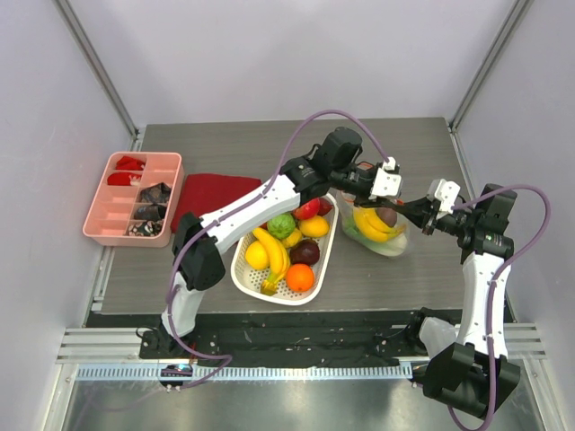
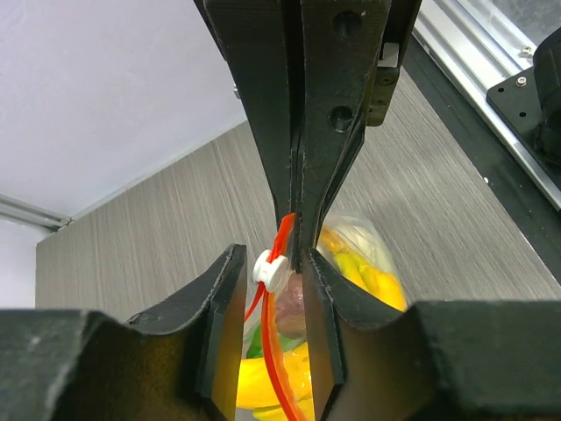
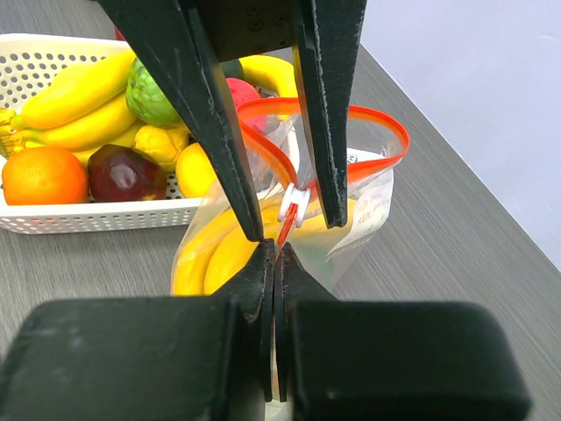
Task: Place the food in the zip-top bag and seal the zipper
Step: Zip the zipper food storage bag at the center of the board.
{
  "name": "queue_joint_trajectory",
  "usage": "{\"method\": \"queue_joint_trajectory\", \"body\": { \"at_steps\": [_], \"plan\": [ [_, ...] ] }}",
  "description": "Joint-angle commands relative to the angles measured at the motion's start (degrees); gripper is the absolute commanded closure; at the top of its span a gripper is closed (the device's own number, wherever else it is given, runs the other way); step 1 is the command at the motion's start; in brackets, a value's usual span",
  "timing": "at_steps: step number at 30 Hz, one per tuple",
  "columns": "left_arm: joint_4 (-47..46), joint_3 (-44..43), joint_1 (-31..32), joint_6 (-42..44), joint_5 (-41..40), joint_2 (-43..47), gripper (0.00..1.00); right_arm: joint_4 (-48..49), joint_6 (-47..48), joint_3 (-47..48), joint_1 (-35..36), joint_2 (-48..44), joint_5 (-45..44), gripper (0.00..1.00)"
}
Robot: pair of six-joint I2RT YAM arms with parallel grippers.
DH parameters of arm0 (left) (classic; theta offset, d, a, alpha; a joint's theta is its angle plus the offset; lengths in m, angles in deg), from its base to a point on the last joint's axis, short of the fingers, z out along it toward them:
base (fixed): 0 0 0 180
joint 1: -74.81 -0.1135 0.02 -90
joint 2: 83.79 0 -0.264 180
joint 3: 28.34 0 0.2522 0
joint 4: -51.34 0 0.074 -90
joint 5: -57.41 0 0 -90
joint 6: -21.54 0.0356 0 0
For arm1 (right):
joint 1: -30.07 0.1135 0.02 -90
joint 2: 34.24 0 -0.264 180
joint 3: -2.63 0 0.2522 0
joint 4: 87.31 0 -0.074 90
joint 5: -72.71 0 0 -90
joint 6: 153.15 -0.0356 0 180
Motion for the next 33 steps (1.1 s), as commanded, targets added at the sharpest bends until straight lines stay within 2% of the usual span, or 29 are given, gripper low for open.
{"method": "queue_joint_trajectory", "body": {
  "at_steps": [1, 5, 6, 8, 9, 11, 24, 33],
  "plan": [
    [-0.9, -1.4, -0.3, 1.2, 0.3, -0.5, 0.65, 1.7, 1.6, 0.6, -0.3, -1.3, 2.6, 0.99],
    [-0.4, -1.5, -1.0, 1.4, 0.4, -0.7, 0.77, 1.5, 1.6, 0.6, -0.2, -1.3, 2.3, 0.99],
    [-0.2, -1.5, -1.3, 1.8, 0.6, -0.6, 0.82, 1.7, 1.5, 0.7, -0.2, -1.5, 2.2, 0.99],
    [0.0, -1.4, -1.5, 2.1, 0.6, -0.5, 0.88, 1.6, 1.3, 0.7, -0.3, -1.4, 1.9, 0.99],
    [0.3, -1.3, -1.9, 2.0, 0.6, -0.5, 0.94, 1.5, 1.3, 0.6, -0.3, -1.4, 1.9, 0.99],
    [0.4, -0.9, -2.2, 2.1, 0.5, -0.6, 1.0, 1.6, 1.3, 0.5, -0.2, -1.3, 1.7, 0.99],
    [3.9, 1.0, -6.0, 6.4, -2.9, -2.9, 1.0, 1.7, 1.1, 1.4, -0.9, -0.9, 1.3, 0.99],
    [7.4, 4.5, -9.7, 9.1, -3.7, -0.3, 1.0, 1.7, 0.6, 2.0, -3.2, 0.3, 1.4, 0.99]
  ]
}}
